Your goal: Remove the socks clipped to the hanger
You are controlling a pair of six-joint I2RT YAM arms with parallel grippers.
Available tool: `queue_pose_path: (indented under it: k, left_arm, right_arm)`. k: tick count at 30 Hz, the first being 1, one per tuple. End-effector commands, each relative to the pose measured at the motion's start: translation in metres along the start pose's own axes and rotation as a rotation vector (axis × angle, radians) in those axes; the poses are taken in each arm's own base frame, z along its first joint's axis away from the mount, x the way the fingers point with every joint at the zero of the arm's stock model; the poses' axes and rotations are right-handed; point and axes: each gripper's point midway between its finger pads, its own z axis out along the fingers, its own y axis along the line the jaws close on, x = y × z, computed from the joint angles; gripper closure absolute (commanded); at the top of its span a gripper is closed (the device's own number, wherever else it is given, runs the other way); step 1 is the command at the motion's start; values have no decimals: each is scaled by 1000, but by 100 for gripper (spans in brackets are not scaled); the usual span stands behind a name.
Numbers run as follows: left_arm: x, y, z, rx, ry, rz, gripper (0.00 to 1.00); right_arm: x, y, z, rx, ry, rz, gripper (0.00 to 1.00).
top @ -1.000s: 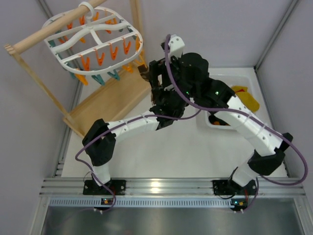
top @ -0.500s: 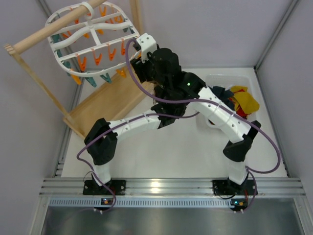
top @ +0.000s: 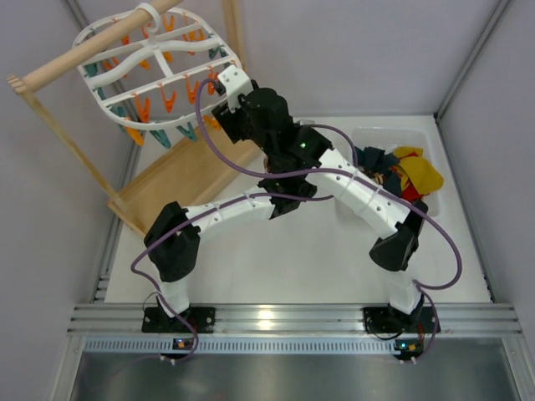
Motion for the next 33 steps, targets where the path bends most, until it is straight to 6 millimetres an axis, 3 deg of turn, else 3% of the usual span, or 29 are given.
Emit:
queue_pose_path:
  k: [1,13,16,17,20,22,24,33]
  left_arm:
    - [-19,-2,-1,19,-25,-63,100]
    - [-19,-1,-4,45,-28,-83,100]
    - [-18,2,-5,47,-27,-92,100]
    - [-18,3,-6,50,-29,-95,100]
    - [-19,3,-6,53,-29,-98,100]
    - [-19,2,-6,56,-29,-98,100]
    - [-16,0,-6,66,-28,-100,100]
    - [13,-1,-29,247,-9,-207,100]
  right_arm:
    - [-41,-2,-3,21,-125,24,38]
    - [-61,-15,4,103,-220,62,52]
    - [-57,-15,8,112,-210,44,60]
    - [-55,-15,9,113,-209,42,69]
    - [-52,-14,10,112,-203,44,81]
    - [-55,-13,7,104,-216,58,83]
    - [-55,-12,6,94,-220,70,91]
    - [-58,-6,-7,33,-244,108,90]
